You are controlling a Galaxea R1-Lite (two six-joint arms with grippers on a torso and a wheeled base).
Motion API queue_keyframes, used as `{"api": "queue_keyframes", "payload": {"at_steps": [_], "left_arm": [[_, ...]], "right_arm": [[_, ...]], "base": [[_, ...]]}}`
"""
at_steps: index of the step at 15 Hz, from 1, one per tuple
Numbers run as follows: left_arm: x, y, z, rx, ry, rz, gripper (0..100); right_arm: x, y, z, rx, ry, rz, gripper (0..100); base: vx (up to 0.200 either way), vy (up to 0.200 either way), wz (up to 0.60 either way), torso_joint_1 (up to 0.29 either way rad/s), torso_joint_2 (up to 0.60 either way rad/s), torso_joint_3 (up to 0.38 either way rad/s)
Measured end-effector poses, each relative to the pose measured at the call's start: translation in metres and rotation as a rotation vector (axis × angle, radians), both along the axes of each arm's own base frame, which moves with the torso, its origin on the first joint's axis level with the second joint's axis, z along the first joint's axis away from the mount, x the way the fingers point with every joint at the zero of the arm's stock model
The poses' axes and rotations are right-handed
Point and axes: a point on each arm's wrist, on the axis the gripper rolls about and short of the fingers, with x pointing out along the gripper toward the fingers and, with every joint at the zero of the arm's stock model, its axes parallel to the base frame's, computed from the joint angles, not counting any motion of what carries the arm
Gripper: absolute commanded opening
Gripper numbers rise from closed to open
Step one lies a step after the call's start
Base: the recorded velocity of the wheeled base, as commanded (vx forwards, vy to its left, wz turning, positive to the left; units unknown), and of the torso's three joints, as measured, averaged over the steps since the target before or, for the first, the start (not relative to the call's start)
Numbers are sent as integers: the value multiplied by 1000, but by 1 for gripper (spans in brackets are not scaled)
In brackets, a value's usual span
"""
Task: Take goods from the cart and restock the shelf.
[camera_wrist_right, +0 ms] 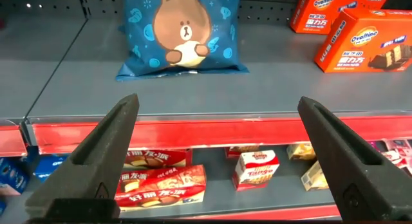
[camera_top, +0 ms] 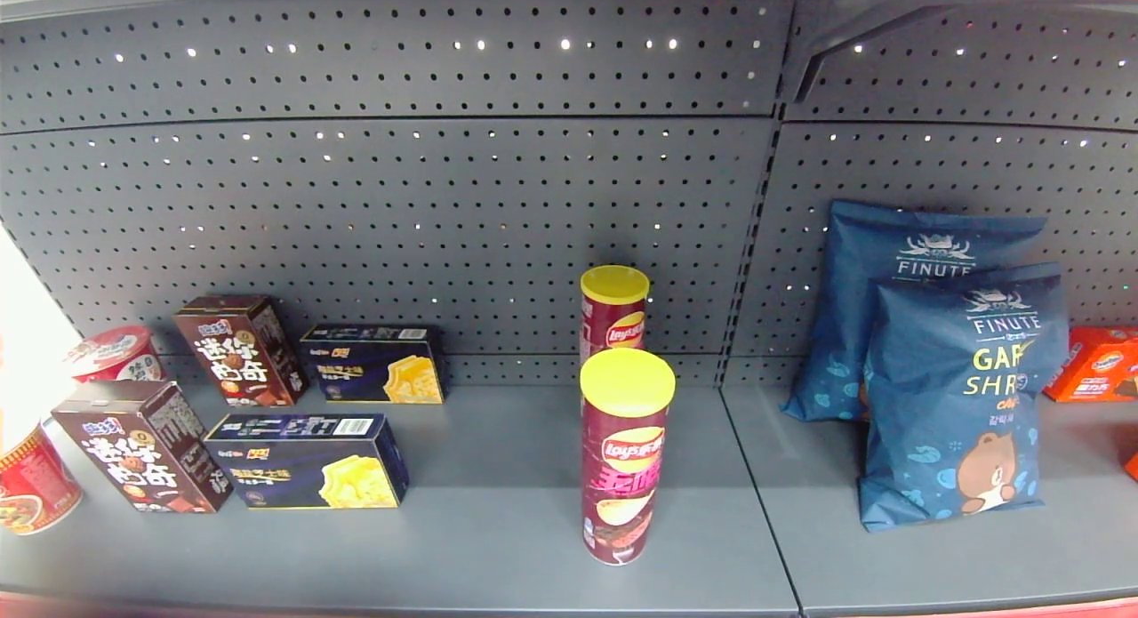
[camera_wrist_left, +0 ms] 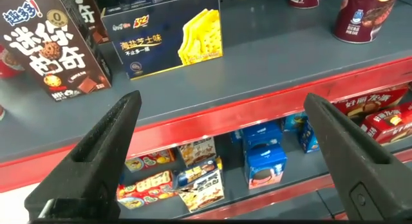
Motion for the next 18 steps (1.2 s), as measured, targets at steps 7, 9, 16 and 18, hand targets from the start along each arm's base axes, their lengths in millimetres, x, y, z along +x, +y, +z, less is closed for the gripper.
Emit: {"api": "queue_keyframes", "payload": {"at_steps": [7,9,16,18], "left_arm": [[2,5,1,-65,-22,242,100],[4,5,0,-90,-54,252,100],[4,3,4,-83,-108,142,100],[4,2,-5,-64,-21,107,100]], "right_arm": [[1,3,0,112,-29,126,100],[1,6,-6,94,36,256,100],[1,6,-7,95,42,184,100],[1,7,-8,97,37,89,100]], "base": [[0,0,0,0,0,0],[0,0,0,0,0,0],[0,0,0,0,0,0],[0,0,0,0,0,0]]}}
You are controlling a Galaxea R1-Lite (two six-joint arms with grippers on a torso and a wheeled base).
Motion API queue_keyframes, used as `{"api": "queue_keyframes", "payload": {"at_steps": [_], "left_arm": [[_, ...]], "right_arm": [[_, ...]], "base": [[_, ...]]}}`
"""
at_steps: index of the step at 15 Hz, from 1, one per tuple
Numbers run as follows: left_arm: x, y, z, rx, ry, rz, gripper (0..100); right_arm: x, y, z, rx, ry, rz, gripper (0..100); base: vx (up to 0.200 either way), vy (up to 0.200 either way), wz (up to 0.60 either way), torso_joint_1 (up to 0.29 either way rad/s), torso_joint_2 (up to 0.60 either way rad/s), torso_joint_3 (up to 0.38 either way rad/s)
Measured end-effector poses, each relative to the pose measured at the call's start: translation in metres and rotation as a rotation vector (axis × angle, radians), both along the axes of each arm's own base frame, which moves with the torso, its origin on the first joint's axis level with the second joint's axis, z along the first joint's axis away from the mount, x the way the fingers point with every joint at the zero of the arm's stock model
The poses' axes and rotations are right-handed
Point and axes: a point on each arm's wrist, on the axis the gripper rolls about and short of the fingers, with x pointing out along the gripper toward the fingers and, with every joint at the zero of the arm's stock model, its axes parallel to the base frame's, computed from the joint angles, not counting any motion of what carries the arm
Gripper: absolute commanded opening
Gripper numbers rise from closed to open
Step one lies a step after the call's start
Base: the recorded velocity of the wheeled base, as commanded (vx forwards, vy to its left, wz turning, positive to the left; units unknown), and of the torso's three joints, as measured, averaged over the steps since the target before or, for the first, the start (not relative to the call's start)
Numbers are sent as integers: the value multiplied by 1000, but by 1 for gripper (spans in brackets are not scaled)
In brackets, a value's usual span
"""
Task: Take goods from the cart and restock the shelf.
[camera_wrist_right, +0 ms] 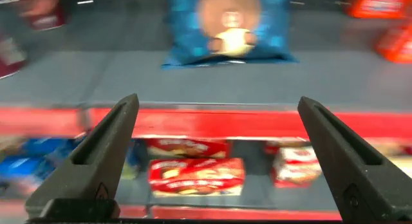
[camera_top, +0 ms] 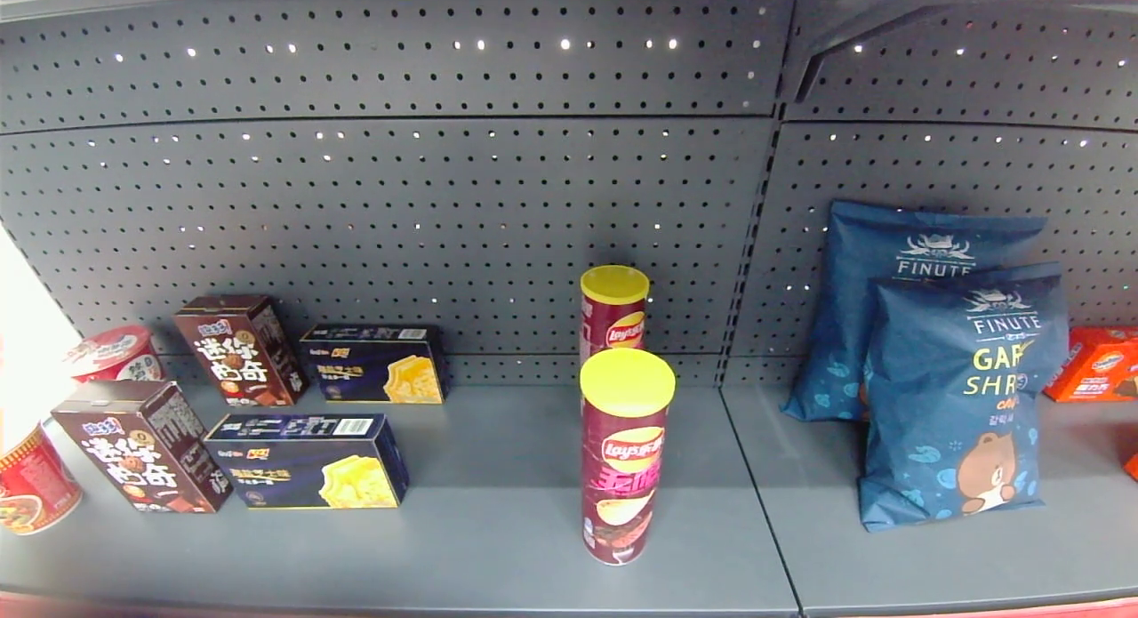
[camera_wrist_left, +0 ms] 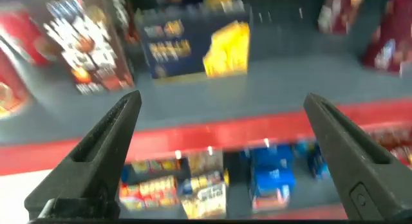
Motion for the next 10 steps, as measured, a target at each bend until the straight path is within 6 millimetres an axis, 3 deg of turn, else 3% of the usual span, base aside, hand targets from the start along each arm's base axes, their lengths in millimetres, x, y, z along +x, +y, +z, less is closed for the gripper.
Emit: {"api": "queue_keyframes", "payload": {"at_steps": [4,10], "left_arm": [[0,0,-3,8,23,27,100],[0,1,-2,-1,30,-102,100]], "right_arm": [[-4,0,-1,-2,-56,3,100],[-6,0,-1,-3,-86,17,100]], "base": [[0,0,0,0,0,0],[0,0,0,0,0,0]]}}
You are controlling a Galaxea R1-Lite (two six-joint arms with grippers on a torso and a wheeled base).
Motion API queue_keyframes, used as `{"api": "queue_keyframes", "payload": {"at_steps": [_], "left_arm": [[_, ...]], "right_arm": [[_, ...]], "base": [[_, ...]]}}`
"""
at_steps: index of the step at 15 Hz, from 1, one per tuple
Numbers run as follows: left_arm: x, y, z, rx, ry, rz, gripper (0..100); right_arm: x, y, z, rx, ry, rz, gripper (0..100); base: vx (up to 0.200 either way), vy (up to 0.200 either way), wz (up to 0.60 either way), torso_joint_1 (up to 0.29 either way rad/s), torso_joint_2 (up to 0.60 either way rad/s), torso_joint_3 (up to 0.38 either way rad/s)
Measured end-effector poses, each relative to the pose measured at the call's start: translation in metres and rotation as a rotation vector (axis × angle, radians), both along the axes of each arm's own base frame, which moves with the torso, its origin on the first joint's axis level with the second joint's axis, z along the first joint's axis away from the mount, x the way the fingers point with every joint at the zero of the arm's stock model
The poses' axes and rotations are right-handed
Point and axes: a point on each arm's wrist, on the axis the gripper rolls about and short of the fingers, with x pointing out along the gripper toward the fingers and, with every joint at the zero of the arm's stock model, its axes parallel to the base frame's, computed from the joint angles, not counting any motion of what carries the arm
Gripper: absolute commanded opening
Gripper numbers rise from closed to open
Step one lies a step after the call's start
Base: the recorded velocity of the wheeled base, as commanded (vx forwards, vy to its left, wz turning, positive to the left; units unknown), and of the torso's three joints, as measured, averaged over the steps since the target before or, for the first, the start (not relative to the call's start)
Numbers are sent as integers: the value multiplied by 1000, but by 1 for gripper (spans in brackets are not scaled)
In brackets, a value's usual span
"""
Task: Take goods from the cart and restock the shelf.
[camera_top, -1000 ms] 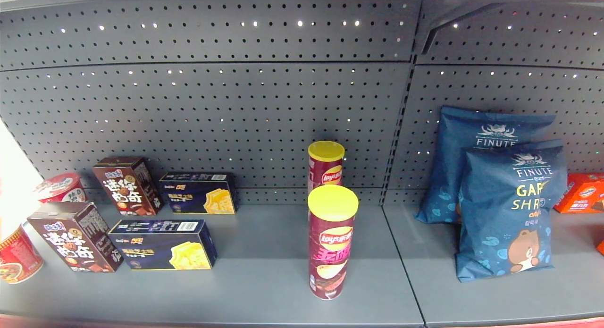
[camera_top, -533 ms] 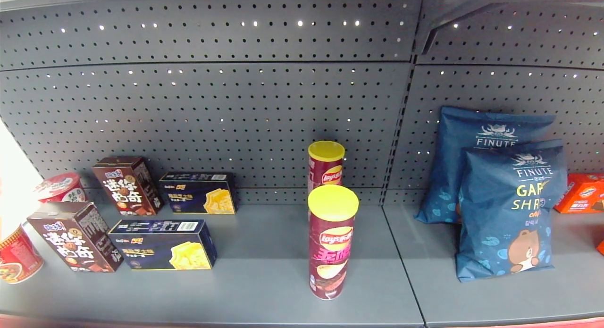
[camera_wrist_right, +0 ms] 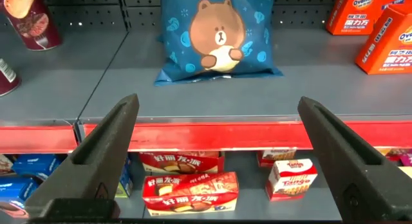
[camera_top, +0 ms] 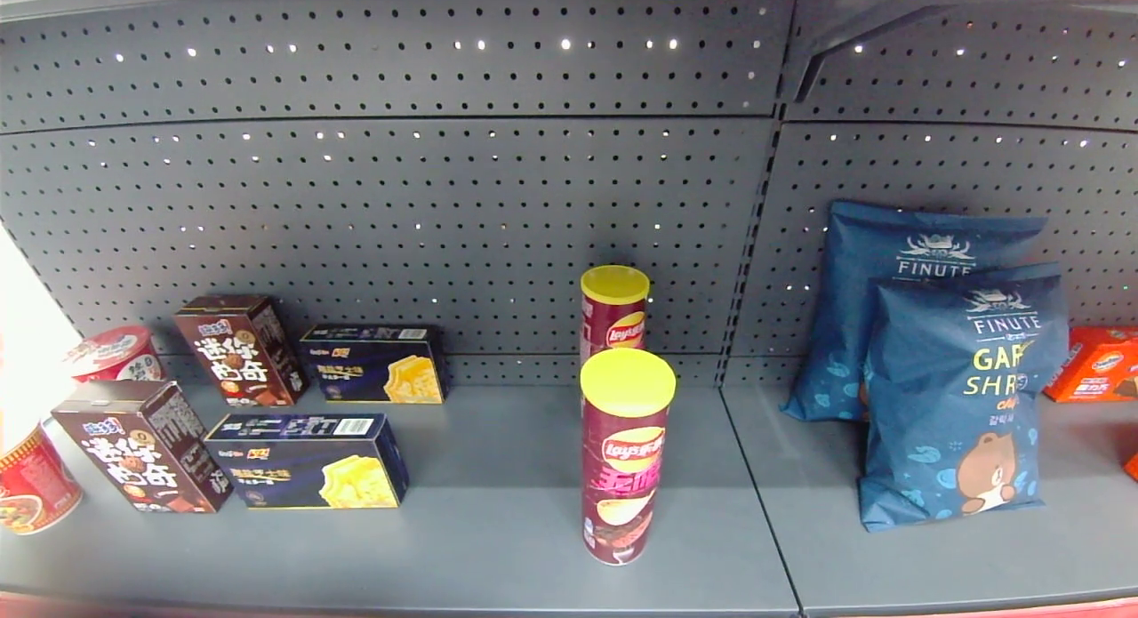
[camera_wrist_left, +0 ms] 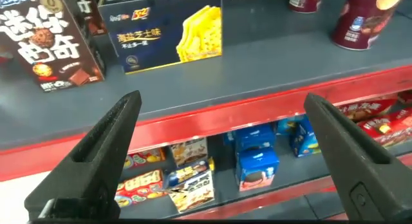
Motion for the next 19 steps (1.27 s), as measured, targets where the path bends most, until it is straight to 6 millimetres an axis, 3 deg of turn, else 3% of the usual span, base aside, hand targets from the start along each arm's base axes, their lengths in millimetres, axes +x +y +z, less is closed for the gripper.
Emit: {"api": "queue_keyframes", "payload": {"at_steps": [8,12,19], "left_arm": [[1,1,0,-9,7,59,100],[-2,-1,-1,-18,-29,218,100],[-6,-1,-2,-28,-82,205,100]], "right_arm": [[0,0,0,-1,-3,1,100],[0,0,0,-2,-3,2,100],[0,0,0,-2,-4,2,100]], "base": [[0,0,0,0,0,0],[0,0,0,0,0,0],[0,0,0,0,0,0]]}}
